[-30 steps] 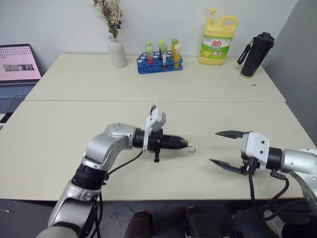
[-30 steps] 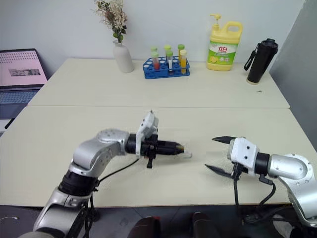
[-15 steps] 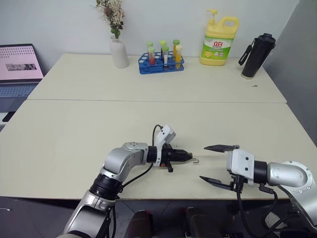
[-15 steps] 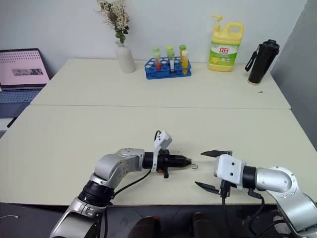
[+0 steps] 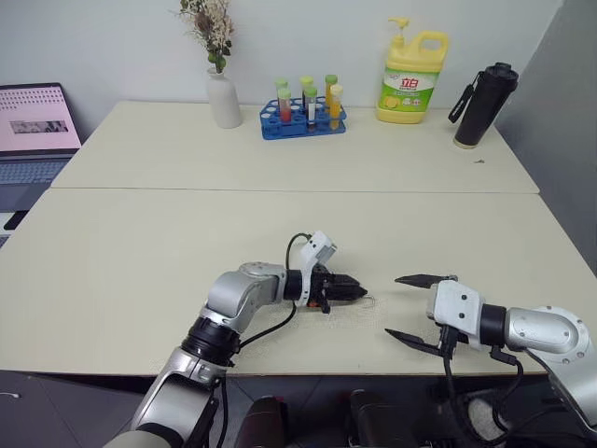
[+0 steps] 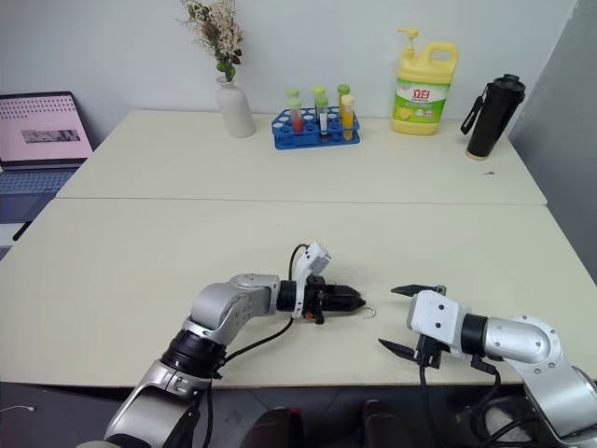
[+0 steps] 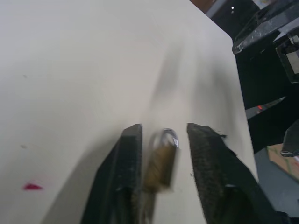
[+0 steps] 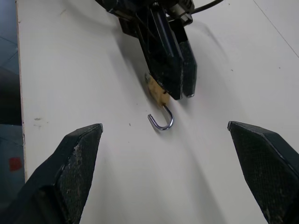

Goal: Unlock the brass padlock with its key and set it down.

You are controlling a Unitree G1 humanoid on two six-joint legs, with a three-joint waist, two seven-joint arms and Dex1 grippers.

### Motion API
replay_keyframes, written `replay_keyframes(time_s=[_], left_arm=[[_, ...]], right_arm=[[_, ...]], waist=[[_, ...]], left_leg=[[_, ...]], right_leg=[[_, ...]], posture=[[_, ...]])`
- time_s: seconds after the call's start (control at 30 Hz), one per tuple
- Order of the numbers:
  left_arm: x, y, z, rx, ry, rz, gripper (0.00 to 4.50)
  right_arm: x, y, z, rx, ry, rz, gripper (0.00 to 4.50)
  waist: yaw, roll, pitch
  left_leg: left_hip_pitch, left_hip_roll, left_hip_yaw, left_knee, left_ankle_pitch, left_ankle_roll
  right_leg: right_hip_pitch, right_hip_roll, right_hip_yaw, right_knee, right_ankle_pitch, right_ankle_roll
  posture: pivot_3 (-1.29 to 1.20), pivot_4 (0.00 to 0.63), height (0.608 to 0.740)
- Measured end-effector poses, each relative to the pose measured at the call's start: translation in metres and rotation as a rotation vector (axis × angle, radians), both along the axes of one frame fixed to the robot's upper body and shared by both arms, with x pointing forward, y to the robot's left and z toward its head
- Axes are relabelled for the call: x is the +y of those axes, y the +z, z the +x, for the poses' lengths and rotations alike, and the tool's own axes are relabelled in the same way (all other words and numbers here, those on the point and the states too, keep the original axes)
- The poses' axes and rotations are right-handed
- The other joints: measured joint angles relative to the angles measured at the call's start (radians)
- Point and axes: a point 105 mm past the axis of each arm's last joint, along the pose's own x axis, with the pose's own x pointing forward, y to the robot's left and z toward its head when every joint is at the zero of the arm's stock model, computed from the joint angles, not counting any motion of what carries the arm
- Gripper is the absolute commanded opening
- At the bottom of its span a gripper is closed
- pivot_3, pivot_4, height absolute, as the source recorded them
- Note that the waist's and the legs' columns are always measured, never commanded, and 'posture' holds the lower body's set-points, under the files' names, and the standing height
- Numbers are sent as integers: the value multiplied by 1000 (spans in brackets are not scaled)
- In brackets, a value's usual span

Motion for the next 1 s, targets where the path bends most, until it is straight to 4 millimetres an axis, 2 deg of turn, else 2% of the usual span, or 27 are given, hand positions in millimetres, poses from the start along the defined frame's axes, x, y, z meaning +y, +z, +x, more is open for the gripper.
replay_keyframes(time_s=[0.1,0.17,0.23,0.37,0.47,0.57,0.67,0.8,0.87,1.0], left_arm=[[-4,10,9,-75,25,-27,2671],[-3,27,19,-161,61,-69,2671],[8,48,28,-283,108,-98,2671],[31,78,33,-518,151,-74,2671],[51,90,28,-594,178,-66,2671],[69,80,15,-650,137,9,2671],[77,71,5,-657,113,47,2671],[106,38,-40,-588,73,182,2671],[110,27,-54,-551,57,216,2671],[112,23,-73,-550,5,273,2671]], right_arm=[[0,1,1,6,-2,1,4500],[0,2,1,10,-3,7,4500],[0,3,1,12,-6,12,4500],[-2,5,3,4,-17,13,4500],[-3,6,4,3,-22,14,4500],[-4,6,4,6,-23,10,4500],[-4,6,2,10,-17,14,4500],[-13,7,-6,14,13,3,4500],[-21,5,-9,25,20,-24,4500],[-22,3,-14,24,66,-47,4500]], waist=[[0,0,0],[-1,0,0],[-2,0,0],[-2,0,0],[-2,0,0],[-2,0,0],[-1,0,0],[-7,0,0],[-3,0,0],[9,0,0]], left_leg=[[0,0,0,0,0,0],[0,0,0,0,0,0],[0,0,0,0,0,0],[0,1,0,-1,0,0],[0,1,1,-1,0,0],[0,1,1,-1,0,0],[0,1,1,-1,0,0],[1,3,2,-2,0,0],[1,3,1,-2,0,0],[2,3,1,-1,0,0]], right_leg=[[0,0,0,0,0,0],[0,0,0,0,0,0],[0,0,0,0,0,0],[0,0,1,0,0,0],[0,0,1,0,0,0],[0,0,1,-1,0,0],[0,-1,1,-1,0,0],[-1,-4,2,-2,0,0],[0,-4,0,-2,0,0],[1,-4,0,-1,0,0]], posture=[[0,150,740],[0,150,740],[0,150,740],[0,150,740],[0,150,740],[0,150,740],[0,150,740],[0,150,740],[0,150,740],[0,150,740]])
